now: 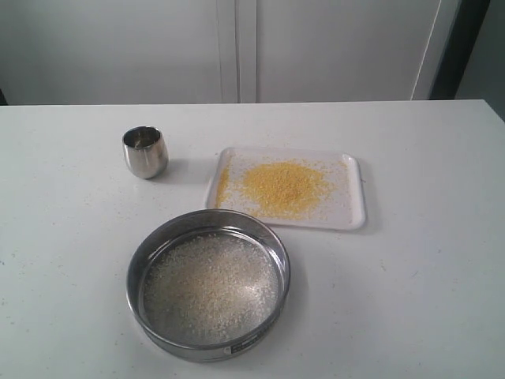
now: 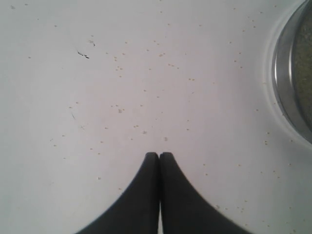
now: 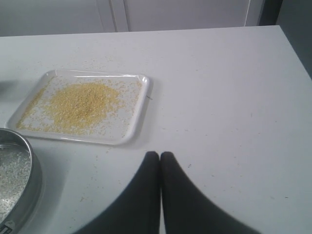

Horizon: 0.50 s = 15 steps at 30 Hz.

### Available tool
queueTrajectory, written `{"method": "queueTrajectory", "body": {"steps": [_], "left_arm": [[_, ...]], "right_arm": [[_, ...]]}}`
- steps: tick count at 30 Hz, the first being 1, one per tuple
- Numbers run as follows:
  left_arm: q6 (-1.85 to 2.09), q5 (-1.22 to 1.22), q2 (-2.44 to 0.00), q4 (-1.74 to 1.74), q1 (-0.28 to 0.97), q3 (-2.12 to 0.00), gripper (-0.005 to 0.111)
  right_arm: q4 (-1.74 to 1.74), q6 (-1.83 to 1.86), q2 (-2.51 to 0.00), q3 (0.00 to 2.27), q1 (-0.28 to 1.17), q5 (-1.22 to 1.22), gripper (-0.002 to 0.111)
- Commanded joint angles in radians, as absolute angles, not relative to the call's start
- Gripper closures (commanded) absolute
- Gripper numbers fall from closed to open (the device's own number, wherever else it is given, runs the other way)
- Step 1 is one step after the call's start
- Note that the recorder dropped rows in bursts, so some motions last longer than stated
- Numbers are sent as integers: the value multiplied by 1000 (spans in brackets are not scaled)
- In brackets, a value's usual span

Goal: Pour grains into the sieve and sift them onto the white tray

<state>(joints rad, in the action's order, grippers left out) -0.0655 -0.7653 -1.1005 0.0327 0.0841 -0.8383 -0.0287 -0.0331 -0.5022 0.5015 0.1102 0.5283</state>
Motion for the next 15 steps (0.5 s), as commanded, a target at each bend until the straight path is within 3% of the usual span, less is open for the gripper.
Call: {"method": "queueTrajectory", "body": {"steps": [1, 15], "left_arm": [[-63, -775, -1093, 43, 82, -834, 107], [-63, -775, -1093, 43, 82, -834, 107]], "right_arm": [[-25, -29, -499, 498, 99, 525, 108], [-23, -29, -341, 498, 99, 525, 108]]}}
